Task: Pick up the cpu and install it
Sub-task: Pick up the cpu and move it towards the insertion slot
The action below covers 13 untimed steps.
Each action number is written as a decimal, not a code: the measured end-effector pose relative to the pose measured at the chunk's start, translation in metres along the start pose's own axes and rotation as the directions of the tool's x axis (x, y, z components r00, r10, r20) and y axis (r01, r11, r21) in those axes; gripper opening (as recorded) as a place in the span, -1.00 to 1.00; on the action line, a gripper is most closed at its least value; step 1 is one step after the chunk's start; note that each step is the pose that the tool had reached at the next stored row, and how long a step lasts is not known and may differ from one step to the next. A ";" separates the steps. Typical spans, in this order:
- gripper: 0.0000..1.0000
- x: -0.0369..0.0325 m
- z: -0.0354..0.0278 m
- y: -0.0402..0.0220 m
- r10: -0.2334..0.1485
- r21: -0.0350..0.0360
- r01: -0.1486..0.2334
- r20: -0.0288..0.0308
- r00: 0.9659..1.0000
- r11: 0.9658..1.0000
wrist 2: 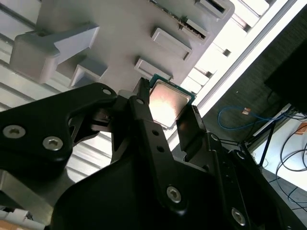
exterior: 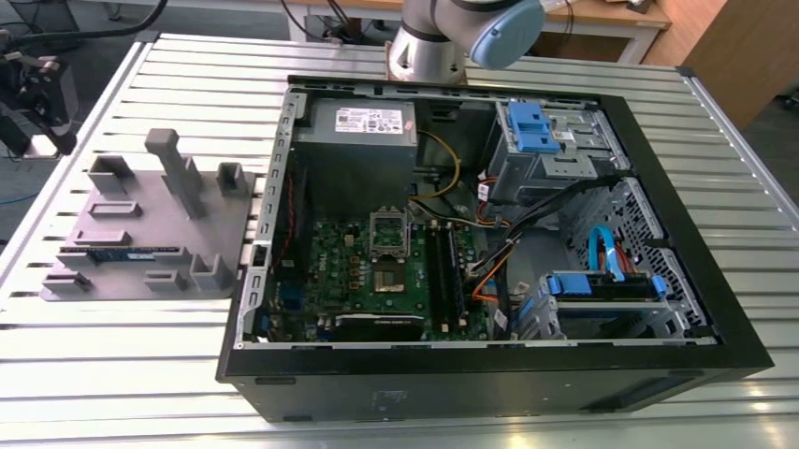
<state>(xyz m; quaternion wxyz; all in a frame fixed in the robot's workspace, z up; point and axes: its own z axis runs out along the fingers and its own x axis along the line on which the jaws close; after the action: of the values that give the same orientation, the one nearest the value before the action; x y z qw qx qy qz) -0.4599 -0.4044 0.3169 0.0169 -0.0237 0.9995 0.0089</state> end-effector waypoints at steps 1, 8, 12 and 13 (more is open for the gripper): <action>-0.06 -0.0001 -0.0027 0.0001 0.000 0.000 0.000 0.000 1.000 1.000; -0.06 -0.0006 -0.0157 0.0003 0.000 0.000 0.000 0.000 1.000 1.000; -0.06 -0.0009 -0.0249 0.0004 0.000 0.000 0.000 0.000 1.000 1.000; -0.06 -0.0009 -0.0269 0.0005 0.000 0.000 0.000 0.000 1.000 1.000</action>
<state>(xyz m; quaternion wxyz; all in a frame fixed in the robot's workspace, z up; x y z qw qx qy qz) -0.4599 -0.4044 0.3439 0.0169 -0.0237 0.9995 0.0089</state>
